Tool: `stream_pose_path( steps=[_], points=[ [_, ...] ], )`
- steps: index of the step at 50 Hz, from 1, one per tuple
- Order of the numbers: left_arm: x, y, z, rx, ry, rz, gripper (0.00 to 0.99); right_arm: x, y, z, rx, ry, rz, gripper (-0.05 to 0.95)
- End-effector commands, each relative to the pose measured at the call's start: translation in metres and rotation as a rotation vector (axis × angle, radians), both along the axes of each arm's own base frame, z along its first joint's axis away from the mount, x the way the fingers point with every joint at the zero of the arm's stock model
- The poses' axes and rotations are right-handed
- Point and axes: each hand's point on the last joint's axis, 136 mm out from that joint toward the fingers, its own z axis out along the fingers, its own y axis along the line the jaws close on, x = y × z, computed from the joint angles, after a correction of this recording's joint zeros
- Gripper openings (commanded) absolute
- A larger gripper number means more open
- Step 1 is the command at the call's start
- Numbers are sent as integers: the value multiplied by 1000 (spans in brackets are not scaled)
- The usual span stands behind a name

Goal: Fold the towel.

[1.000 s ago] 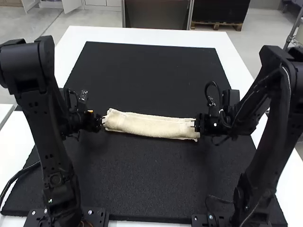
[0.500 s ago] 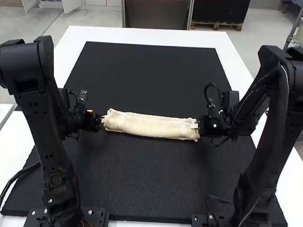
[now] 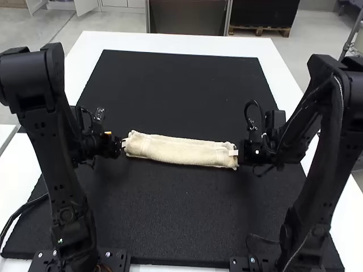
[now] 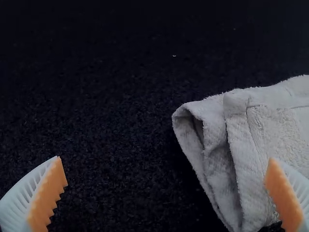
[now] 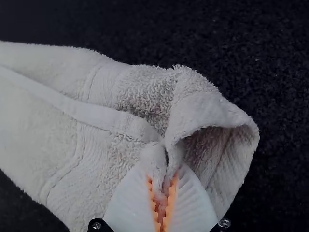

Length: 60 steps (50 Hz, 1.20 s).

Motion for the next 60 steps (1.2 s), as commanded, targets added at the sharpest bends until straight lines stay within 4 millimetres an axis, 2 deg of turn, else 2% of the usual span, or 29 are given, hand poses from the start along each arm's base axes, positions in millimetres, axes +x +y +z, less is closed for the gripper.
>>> stream_pose_path(
  steps=[1,31,37,45,49,53,60],
  points=[
    [1,2,12,8,-41,-8,961,-2,3,1,12,-6,25,-20],
    [1,2,12,10,-43,-8,959,5,9,34,30,-93,42,-21],
    [1,2,12,9,-42,-8,961,5,8,33,29,-89,39,-20],
    [1,2,12,8,-42,-9,959,1,6,20,25,-48,28,-16],
    [1,2,12,7,-41,-9,959,-1,5,12,22,-26,26,98],
    [1,2,12,8,-42,-9,959,-1,2,7,5,-20,20,284],
    [1,2,12,8,-42,-9,959,-1,4,8,6,-24,26,520]
  ],
)
